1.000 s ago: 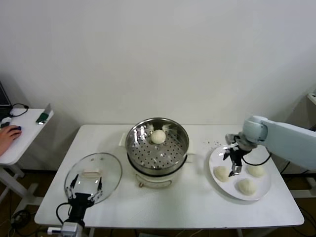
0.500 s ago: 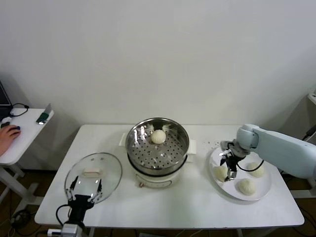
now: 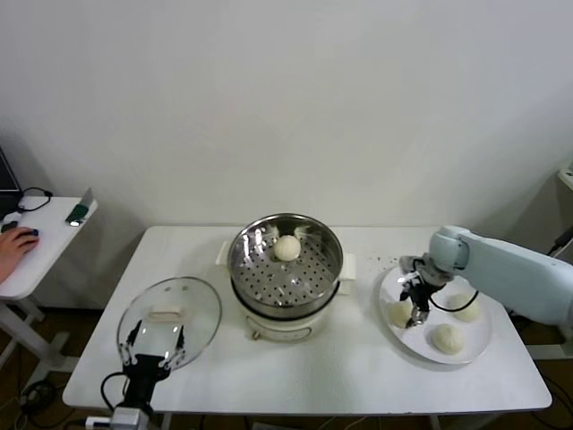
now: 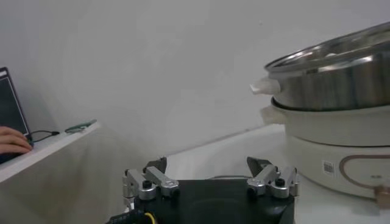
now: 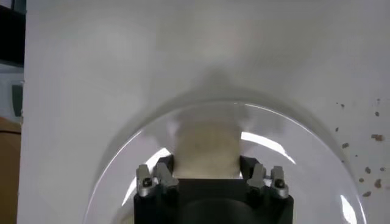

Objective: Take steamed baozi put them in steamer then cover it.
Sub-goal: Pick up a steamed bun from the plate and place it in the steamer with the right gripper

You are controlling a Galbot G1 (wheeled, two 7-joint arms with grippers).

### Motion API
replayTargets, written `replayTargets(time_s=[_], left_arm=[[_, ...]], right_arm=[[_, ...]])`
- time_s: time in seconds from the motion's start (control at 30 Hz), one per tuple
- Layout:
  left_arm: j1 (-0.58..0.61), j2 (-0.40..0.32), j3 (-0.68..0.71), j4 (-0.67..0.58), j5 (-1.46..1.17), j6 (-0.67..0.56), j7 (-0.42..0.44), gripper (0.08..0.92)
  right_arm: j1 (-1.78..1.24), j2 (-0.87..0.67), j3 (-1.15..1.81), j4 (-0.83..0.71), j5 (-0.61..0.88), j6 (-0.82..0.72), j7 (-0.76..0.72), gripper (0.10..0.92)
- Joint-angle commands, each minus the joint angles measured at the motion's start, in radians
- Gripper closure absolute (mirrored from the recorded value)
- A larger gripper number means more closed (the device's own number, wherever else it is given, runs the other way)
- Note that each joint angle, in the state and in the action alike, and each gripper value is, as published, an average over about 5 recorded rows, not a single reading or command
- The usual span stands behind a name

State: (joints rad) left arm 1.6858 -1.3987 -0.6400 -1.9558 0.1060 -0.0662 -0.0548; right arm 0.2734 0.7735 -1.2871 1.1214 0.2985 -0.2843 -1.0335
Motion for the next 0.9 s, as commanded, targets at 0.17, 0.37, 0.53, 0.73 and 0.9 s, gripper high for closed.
replayTargets(time_s=[0.17, 0.37, 0.53, 0.73, 0.9], left_arm=[[0.002, -0.003, 0.011, -0.015, 0.005, 0.003, 0.001, 0.177], [0.011, -0.004, 0.022, -0.021, 0.011, -0.002, 0.001, 0.177], [0.016, -0.002, 0.028, -0.027, 0.011, -0.006, 0.000, 0.177], [0.023, 0.000, 0.036, -0.033, 0.011, -0.007, 0.003, 0.177], [0.032, 0.007, 0.044, -0.043, 0.016, -0.005, 0.008, 0.177]], right_arm=[[0.435, 0.071, -0.270, -0.009, 0.242, 0.021, -0.013, 0.338], [0.659, 0.197, -0.406, -0.025, 0.443, 0.023, -0.027, 0.338], [0.712, 0.300, -0.397, -0.006, 0.563, -0.015, -0.023, 0.338], [0.658, 0.436, -0.341, 0.021, 0.605, -0.065, 0.021, 0.338], [0.565, 0.537, -0.297, 0.017, 0.602, -0.103, 0.068, 0.338]])
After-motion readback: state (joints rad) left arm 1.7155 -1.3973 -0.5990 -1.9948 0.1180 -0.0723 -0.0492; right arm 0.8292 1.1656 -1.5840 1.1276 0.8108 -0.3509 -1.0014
